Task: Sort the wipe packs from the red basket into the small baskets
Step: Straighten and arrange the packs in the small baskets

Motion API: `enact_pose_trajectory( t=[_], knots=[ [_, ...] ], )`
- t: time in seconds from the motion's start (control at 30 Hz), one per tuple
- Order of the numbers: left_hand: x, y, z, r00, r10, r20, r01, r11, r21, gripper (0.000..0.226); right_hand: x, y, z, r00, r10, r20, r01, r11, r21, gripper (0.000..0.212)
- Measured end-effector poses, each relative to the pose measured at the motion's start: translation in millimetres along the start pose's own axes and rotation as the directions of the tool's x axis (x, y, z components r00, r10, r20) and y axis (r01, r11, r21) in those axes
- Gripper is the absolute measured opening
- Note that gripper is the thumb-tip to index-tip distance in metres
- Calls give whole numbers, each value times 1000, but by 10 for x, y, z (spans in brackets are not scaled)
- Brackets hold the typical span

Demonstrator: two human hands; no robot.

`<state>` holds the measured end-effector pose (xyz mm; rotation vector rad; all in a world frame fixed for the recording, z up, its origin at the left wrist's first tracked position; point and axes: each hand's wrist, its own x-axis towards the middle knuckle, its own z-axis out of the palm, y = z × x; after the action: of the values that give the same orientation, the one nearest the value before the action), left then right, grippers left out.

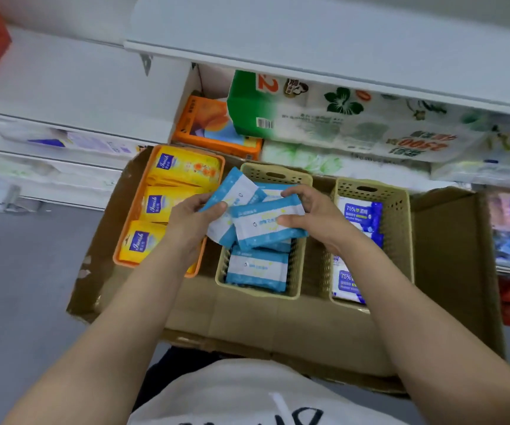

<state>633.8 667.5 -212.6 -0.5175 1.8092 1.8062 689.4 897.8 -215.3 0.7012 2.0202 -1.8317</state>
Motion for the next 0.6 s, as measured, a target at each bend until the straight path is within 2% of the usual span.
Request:
enact_pose_trajectory(
  t=[0.13,0.3,0.47,0.6],
  knots=[
    [-22,-72,-169,996,-17,-92,16,1000,-8,37,85,130,-188,991,61,-117,-65,997,-31,26],
    [-7,-81,-231,993,-11,-119,10,1000,-11,38,185,273,-143,981,146,-128,-154,987,-55,28],
    [-17,-101,-370,990,-32,-136,32,999,-1,40,309,342,-82,978,65,-197,-95,984,-148,28],
    [20,-113,-484,986,-62,-158,63,998,1,40,479,359,1,975,-9,-224,-67,941,-332,27]
  ],
)
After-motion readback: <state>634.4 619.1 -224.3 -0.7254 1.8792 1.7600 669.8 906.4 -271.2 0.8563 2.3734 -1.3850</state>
